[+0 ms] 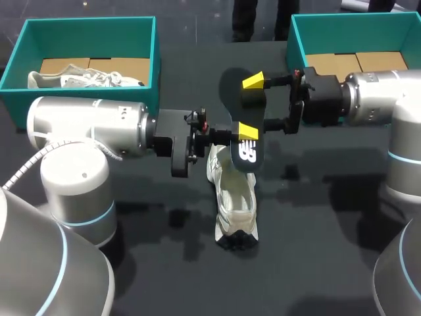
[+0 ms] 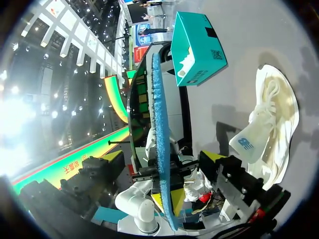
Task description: Take the shoe out of the shoebox, open the shoe tongue, remove and reinsert the insole, then place the shoe into the shoebox
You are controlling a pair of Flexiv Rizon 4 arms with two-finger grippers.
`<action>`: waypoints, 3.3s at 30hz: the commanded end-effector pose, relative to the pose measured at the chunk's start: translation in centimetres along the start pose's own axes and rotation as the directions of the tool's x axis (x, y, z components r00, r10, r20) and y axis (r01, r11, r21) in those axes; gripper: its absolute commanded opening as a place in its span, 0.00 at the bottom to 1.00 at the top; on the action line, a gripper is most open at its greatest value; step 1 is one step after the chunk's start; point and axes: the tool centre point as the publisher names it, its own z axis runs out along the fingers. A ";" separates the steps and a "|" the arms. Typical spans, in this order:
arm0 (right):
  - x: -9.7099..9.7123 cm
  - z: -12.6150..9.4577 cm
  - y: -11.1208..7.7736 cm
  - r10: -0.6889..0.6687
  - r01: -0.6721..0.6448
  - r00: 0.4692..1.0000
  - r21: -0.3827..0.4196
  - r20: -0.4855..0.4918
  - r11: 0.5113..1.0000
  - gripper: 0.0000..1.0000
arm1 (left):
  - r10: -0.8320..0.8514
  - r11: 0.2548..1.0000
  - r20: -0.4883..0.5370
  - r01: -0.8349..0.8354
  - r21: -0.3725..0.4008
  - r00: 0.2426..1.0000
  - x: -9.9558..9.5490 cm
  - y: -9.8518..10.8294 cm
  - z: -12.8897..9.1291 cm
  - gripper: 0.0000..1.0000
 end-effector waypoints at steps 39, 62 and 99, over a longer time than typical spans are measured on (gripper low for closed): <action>0.2 -2.0 -0.7 -0.115 0.116 0.993 -0.142 0.018 0.983 0.78 | 0.001 1.000 0.000 -0.001 -0.001 1.000 0.0 0.0 0.1 0.00; -0.8 0.2 -2.0 -0.134 0.138 0.990 -0.095 0.051 0.986 0.42 | 0.001 1.000 0.000 -0.001 -0.001 1.000 0.0 0.0 0.1 0.00; -0.9 1.7 -1.9 -0.125 0.128 0.991 -0.062 0.057 0.990 0.00 | -0.035 0.999 -0.017 0.035 -0.009 0.999 -1.4 -1.0 -3.8 1.00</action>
